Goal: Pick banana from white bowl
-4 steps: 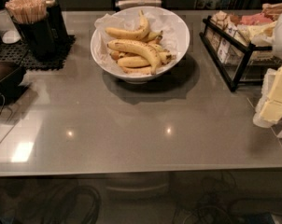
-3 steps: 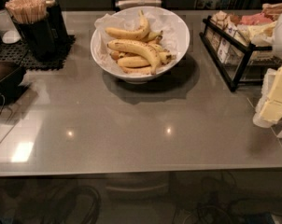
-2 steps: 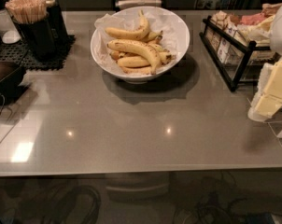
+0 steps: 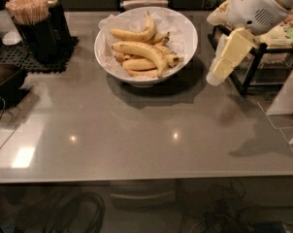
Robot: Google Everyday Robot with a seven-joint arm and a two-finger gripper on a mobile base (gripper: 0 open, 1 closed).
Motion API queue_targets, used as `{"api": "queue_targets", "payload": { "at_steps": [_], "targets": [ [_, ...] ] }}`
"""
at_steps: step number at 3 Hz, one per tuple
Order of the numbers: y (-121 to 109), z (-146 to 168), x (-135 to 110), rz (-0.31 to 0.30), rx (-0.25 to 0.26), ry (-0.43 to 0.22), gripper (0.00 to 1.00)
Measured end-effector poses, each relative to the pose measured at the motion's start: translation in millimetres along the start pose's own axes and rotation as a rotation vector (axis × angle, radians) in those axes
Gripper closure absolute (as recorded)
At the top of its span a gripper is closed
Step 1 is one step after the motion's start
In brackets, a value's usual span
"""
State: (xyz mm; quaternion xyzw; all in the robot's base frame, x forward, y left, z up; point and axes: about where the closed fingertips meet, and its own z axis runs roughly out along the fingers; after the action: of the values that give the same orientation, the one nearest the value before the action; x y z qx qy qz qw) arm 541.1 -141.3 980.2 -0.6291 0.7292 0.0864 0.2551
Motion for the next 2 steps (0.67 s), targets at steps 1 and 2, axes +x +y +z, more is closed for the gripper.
{"api": "queue_targets", "payload": {
  "at_steps": [1, 2],
  "targets": [
    [-18.1, 8.0, -5.5, 0.004, 0.000, -0.041, 0.00],
    [-18.3, 10.1, -5.2, 0.016, 0.004, -0.055, 0.00]
  ]
}}
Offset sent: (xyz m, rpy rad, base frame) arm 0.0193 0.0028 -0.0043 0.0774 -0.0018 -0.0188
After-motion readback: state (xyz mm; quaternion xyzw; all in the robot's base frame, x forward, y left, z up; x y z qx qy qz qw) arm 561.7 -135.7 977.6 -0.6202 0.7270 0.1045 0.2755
